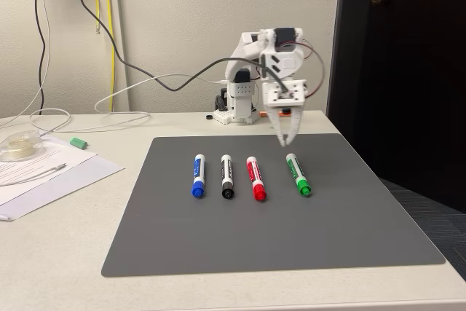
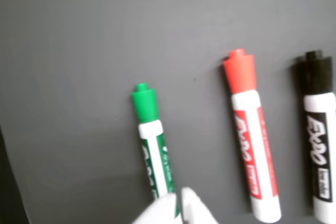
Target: Pick up the green marker.
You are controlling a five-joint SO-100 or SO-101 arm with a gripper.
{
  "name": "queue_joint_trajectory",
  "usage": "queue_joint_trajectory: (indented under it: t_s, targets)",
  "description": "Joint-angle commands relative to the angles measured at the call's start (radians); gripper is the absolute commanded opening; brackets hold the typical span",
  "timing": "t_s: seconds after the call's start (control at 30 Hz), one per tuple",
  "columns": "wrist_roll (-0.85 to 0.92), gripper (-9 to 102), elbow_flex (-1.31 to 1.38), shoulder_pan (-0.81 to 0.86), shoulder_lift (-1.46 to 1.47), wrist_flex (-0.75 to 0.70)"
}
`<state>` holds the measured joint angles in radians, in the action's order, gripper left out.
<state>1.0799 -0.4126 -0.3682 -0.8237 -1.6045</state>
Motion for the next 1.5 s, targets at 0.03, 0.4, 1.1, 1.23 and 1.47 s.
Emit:
queue_joint_trajectory:
  t_s: [0.03, 0.4, 1.1, 1.23, 1.47]
  targets:
    - [-0.017, 4, 0.049, -0.029, 0.003, 0.015]
    - [-0.021, 13, 0.049, -0.041, 0.046, 0.058]
    - [-0.041, 26, 0.049, -0.077, 0.153, 0.109]
    - [-0.043, 28, 0.049, -0.084, 0.179, 0.118]
    - [-0.049, 28, 0.117, -0.101, 0.221, 0.123]
